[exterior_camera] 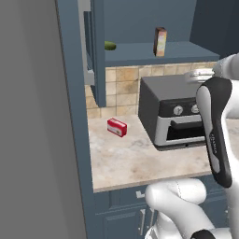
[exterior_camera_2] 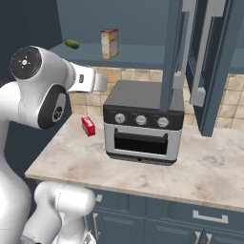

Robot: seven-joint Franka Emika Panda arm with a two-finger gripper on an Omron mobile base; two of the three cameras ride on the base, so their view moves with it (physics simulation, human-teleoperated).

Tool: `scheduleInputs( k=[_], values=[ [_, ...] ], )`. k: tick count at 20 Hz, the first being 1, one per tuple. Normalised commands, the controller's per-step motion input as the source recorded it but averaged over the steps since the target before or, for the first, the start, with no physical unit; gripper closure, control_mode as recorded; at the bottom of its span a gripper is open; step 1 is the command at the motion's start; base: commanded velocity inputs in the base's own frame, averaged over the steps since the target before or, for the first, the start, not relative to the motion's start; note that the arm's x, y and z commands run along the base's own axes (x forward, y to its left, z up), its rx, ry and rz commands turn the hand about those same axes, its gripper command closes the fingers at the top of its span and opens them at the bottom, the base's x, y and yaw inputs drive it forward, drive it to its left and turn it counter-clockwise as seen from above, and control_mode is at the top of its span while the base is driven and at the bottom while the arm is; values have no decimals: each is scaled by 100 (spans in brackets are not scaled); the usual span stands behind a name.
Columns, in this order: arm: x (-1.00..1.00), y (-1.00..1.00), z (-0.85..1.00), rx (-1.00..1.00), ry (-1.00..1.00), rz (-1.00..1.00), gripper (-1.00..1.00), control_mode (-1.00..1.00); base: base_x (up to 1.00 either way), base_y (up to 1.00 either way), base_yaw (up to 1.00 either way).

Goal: Pick the boxed food and canned food from the counter and place them in the cabinets closest to them.

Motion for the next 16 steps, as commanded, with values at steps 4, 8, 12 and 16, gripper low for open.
scheduleInputs(
  k=[4, 8, 12, 16],
  values=[
    [-41, -8, -38, -1, 2, 0, -100, -100, 0, 0, 0],
    [-40, -10, -29, 0, 0, -1, -100, -100, 0, 0, 0],
    [-26, -4, -21, 0, 0, -2, -100, -100, 0, 0, 0],
    [-28, -7, -32, 0, 2, -2, -100, -100, 0, 0, 0]
  ],
)
